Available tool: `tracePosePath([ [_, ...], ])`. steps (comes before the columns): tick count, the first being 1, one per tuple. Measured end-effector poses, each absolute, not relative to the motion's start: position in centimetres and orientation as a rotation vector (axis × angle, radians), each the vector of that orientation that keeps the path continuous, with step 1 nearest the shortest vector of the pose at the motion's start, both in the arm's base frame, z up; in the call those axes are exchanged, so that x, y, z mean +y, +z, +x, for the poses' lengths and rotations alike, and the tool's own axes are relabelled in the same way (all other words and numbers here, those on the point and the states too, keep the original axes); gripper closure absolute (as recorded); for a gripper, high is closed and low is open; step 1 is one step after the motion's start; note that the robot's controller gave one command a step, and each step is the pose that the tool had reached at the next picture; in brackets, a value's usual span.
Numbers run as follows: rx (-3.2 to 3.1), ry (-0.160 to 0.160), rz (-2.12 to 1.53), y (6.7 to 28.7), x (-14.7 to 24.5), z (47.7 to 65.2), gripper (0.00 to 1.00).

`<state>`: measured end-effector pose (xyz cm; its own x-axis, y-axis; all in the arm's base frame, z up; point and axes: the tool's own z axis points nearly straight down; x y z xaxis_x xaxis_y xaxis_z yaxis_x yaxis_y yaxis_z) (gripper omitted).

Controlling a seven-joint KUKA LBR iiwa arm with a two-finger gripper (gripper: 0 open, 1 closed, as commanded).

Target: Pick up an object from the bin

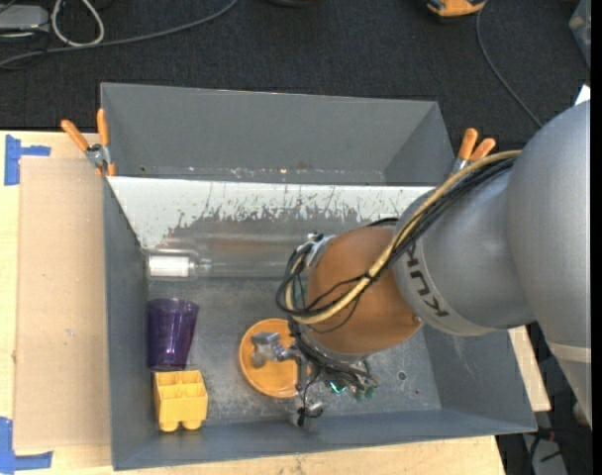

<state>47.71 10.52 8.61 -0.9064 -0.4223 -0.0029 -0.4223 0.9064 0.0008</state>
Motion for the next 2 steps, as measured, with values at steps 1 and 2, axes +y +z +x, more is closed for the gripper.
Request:
tracePosePath([
  [1, 3.048, 0.002, -0.718, 7.1, 10.9, 48.1, 0.0],
  [2, 3.04, 0.004, -0.75, 7.0, 9.8, 48.0, 1.0],
])
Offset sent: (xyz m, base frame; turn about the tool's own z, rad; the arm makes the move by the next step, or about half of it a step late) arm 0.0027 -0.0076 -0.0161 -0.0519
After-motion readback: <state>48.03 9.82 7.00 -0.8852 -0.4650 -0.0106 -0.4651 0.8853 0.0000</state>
